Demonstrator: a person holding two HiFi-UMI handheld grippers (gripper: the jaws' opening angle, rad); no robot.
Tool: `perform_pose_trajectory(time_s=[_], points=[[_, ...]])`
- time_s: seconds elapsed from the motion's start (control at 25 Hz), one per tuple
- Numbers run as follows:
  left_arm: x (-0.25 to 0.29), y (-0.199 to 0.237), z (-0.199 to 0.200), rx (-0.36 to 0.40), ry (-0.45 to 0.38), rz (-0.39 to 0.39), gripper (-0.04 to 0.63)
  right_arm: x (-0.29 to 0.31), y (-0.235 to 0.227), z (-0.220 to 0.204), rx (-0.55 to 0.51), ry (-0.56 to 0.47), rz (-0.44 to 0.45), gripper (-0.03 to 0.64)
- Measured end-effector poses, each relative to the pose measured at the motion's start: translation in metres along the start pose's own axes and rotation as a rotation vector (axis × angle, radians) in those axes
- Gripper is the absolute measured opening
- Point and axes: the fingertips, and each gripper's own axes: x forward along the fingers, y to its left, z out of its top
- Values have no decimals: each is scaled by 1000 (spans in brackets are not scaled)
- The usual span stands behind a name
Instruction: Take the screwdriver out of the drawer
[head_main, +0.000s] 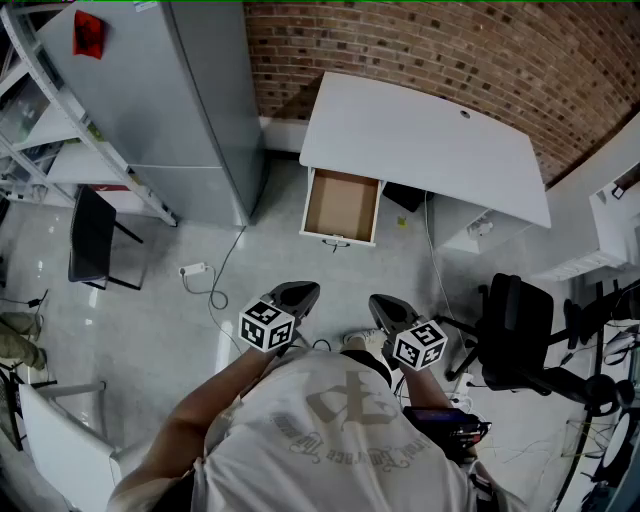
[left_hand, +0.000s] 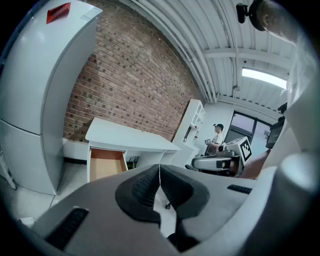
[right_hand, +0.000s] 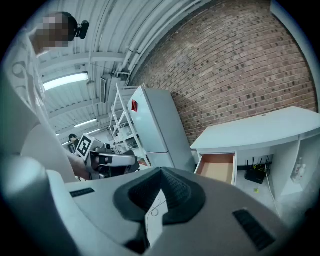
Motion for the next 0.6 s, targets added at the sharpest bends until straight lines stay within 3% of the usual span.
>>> perform_pose_trajectory(time_s=[0.6], points=[[-14, 1, -16, 0, 19, -31, 23, 5, 13, -14, -6, 19, -49, 23]])
